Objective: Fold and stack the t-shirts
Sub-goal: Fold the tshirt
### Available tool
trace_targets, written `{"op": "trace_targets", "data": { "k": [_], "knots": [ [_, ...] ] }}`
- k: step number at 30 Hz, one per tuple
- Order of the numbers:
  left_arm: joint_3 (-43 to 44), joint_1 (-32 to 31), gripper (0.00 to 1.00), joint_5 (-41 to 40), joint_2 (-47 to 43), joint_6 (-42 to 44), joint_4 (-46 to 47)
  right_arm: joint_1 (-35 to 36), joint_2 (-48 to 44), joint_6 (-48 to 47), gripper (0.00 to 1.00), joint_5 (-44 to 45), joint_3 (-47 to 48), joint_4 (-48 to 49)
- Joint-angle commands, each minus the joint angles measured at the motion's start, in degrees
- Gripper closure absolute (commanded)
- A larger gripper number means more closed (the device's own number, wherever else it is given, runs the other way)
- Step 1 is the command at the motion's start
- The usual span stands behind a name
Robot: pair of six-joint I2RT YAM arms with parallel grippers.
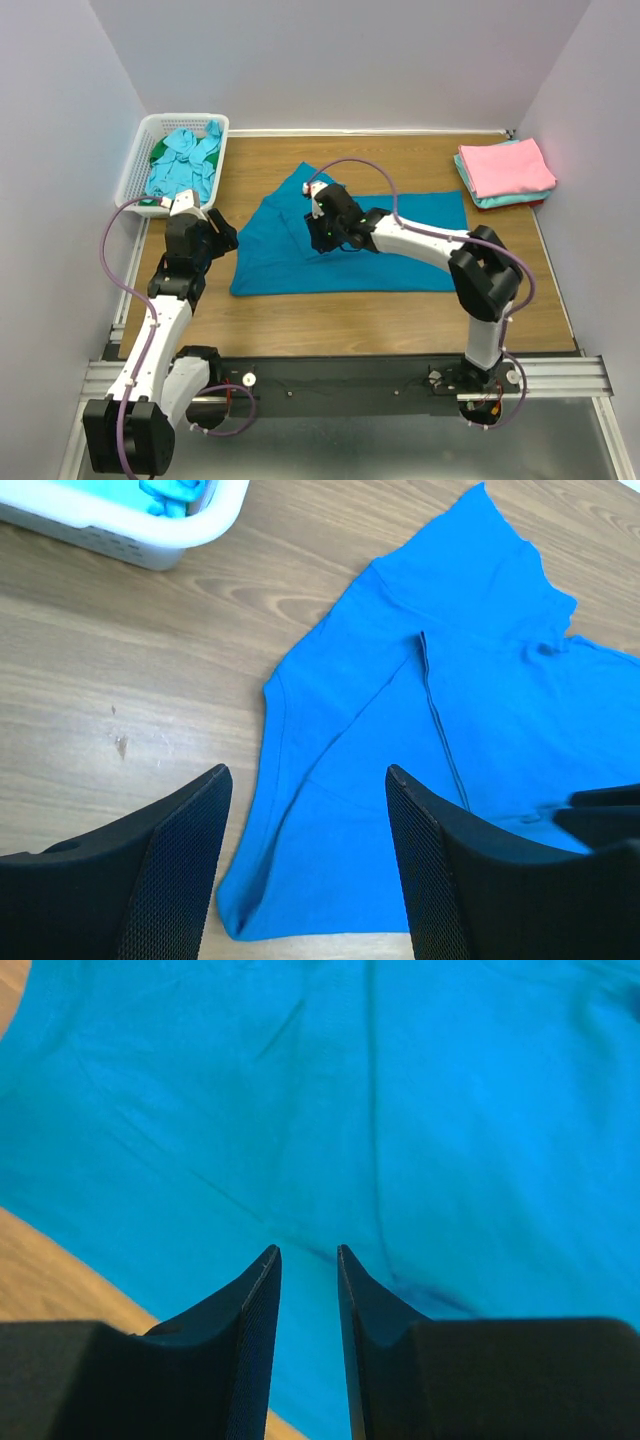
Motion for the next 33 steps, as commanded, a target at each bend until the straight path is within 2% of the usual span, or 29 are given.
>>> {"op": "trace_targets", "data": {
  "k": [1,9,18,29,33],
  "knots": [
    [-0.71,0.08,0.29,-0.98,1.56,1.19,3.68,1.79,4.89,-5.46,0.64,3.31,5.17,-3.64],
    [-0.53,0.08,0.29,-0.01,3.67,1.37,4.39,4.69,10.87,-6.52,0.65,2.95,9.66,-6.02],
    [-0.71,0.08,0.29,-0.1,4.03,1.37,4.39,6.8,13.08,-7.04,0.65,4.1,11.51,-6.63],
    [-0.71,0.08,0.29,0.16,4.55,1.45,4.39,7.16,14.84,-7.31,0.65,9.63,10.81,-6.99],
    [-0.71,0.08,0.29,0.34,4.73,1.37,4.3,7.16,14.75,-7.75,0.7,10.86,10.54,-6.99]
  ]
}}
